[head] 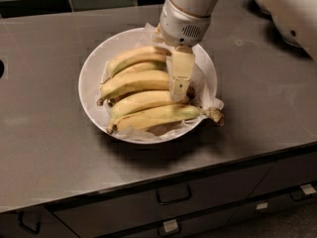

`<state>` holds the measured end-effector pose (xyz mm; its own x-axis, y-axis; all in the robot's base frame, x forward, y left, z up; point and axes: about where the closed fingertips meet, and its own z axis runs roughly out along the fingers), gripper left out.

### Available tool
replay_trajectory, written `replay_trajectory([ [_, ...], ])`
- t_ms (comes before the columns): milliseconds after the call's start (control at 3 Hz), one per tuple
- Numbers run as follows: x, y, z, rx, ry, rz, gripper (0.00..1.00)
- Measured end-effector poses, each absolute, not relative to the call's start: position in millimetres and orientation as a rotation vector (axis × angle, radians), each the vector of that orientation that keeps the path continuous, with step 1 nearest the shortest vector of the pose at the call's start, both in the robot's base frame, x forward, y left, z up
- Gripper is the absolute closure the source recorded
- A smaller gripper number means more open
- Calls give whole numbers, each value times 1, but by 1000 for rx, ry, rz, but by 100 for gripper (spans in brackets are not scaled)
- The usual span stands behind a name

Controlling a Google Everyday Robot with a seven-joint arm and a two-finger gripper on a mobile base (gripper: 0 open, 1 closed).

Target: Pick banana from white bowl

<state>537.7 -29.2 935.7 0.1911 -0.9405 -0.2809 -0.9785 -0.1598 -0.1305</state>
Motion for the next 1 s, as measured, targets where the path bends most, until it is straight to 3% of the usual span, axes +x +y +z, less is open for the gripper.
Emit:
replay_trajectory([
  [667, 527, -16, 930, -2295, 1792, 195, 2],
  [1000, 529, -6, 938, -2276, 1760, 154, 11],
])
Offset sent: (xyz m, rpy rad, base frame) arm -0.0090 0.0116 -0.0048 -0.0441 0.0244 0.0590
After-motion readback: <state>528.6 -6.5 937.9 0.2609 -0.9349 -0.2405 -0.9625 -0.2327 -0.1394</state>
